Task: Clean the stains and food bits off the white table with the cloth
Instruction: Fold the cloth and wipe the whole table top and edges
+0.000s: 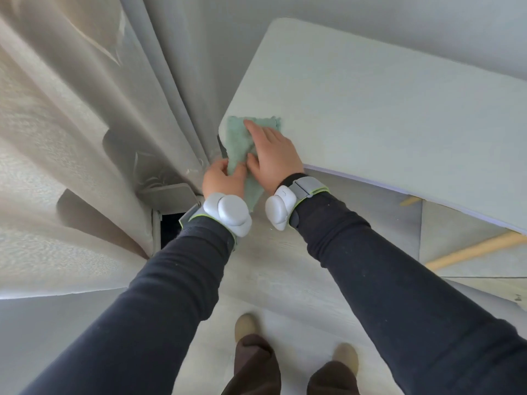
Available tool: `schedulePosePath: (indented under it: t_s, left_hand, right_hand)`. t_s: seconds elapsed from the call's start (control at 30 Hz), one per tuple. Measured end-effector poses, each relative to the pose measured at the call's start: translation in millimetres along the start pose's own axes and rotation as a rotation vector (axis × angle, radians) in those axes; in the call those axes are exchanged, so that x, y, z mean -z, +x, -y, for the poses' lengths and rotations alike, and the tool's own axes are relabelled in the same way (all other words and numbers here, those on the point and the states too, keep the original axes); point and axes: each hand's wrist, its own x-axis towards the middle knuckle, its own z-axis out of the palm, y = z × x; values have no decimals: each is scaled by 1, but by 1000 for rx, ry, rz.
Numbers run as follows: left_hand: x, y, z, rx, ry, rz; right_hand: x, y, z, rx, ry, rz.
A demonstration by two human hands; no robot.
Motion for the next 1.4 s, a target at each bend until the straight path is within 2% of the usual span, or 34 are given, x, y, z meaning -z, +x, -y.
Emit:
schedulePosePath:
  t_s: [0.07, 0.13, 0.2, 0.33, 0.43, 0.53, 0.63, 0.73, 0.8, 0.87, 0.9, 1.0, 1.13, 1.3, 1.4]
  left_hand:
    - [-7, -12, 0, -71, 1, 27]
    - [-15, -27, -3, -169, 33, 36]
    - [-19, -36, -4, -268, 143, 42]
    - [-30, -58, -3, -426, 334, 44]
    - [-40, -68, 5, -409, 301, 27]
    - [-56, -78, 9, -332, 211, -48]
    - [-72, -86, 10, -188, 187, 10]
    - [-92, -99, 8, -186, 192, 70]
    - [-109, -111, 3, -188, 152, 96]
    - [-118, -116, -1, -172, 105, 131]
    - [-125, -120, -2, -166, 85, 157]
    - [-144, -128, -4, -133, 28, 197]
    - [-162, -136, -5, -53, -66, 281]
    - [-181, -150, -11, 34, -111, 360]
    - [-189, -159, -13, 7, -58, 359]
  right_hand:
    - [4, -12, -3, -13, 16, -9]
    - [10, -27, -8, 7, 56, -96]
    - [13, -38, -14, 115, 22, -202]
    - [14, -65, -40, 289, -98, -241]
    - [13, -80, -63, 246, -142, -286]
    - [15, -97, -86, 203, -16, -286]
    - [21, -112, -95, 120, 16, -278]
    - [27, -128, -107, 60, -10, -256]
    - [35, -142, -118, -35, 96, -121]
    - [37, -151, -123, -151, 253, 94]
    - [37, -158, -127, -195, 337, 136]
    - [37, -179, -145, -350, 578, 47]
    - [33, -201, -165, -506, 632, -111]
    - [42, -216, -182, -665, 908, -58]
    - [47, -226, -192, -680, 820, -42]
